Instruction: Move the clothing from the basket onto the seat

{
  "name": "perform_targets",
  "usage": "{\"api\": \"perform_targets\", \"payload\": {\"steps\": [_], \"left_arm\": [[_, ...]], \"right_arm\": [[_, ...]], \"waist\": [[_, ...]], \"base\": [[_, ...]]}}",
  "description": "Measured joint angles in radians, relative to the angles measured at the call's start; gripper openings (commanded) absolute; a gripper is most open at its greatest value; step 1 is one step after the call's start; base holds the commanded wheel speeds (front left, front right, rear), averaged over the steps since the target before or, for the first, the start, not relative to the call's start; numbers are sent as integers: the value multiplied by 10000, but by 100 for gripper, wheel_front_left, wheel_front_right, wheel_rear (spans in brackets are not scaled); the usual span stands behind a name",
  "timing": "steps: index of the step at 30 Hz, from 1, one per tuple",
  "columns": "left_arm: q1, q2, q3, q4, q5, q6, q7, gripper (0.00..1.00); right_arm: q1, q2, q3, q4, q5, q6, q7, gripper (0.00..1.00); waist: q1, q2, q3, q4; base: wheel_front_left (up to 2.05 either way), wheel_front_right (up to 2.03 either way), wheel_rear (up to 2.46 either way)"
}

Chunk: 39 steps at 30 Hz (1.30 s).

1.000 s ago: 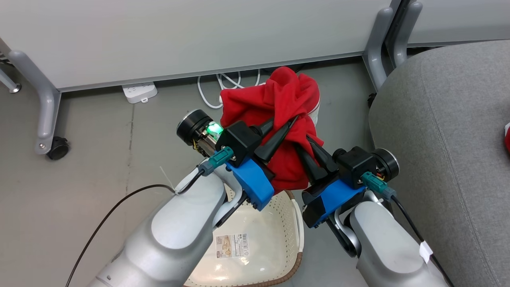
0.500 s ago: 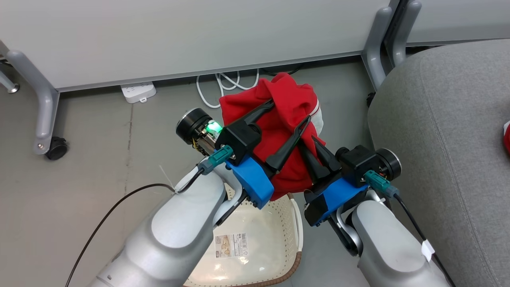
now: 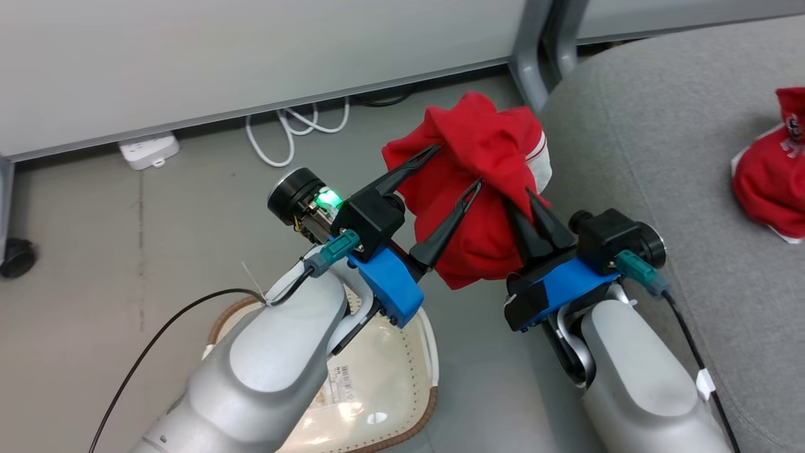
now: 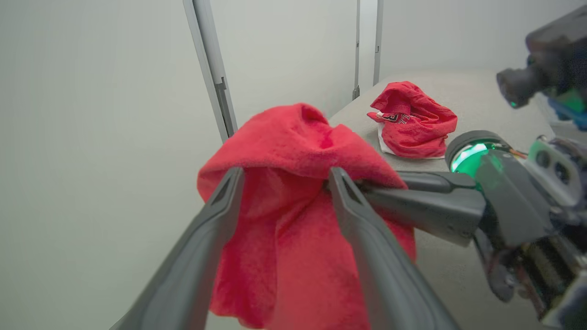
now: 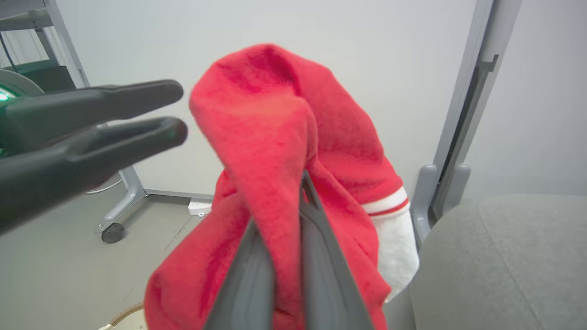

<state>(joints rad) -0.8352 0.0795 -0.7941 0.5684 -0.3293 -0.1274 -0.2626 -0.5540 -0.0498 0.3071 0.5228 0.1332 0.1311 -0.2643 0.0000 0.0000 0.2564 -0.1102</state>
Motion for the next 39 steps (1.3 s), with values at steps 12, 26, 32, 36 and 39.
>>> {"api": "perform_targets", "payload": {"steps": [12, 26, 32, 36, 39], "left_arm": [[99, 107, -428, -100, 46, -2, 0, 100], [163, 178, -1028, -96, -125, -19, 2, 100], [166, 174, -1200, -92, -201, -31, 12, 100], [156, 207, -1254, -98, -207, -31, 13, 100], [117, 222, -1277, -100, -228, -31, 13, 100]], "right_arm": [[243, -10, -1461, -527, -136, 0, 0, 0], [1243, -12, -2867, -1507, -387, 0, 0, 0], [1682, -12, -3164, -1722, -339, 0, 2, 0], [1769, -10, -3223, -1802, -199, 0, 0, 0], [1776, -10, -3235, -1822, -88, 0, 0, 0]], "waist": [[0, 0, 272, -1442], [0, 0, 591, -2849], [0, 0, 781, -3148], [0, 0, 912, -3227], [0, 0, 976, -3246]], "base": [[0, 0, 0], [0, 0, 0], [0, 0, 0], [0, 0, 0], [0, 0, 0]]}}
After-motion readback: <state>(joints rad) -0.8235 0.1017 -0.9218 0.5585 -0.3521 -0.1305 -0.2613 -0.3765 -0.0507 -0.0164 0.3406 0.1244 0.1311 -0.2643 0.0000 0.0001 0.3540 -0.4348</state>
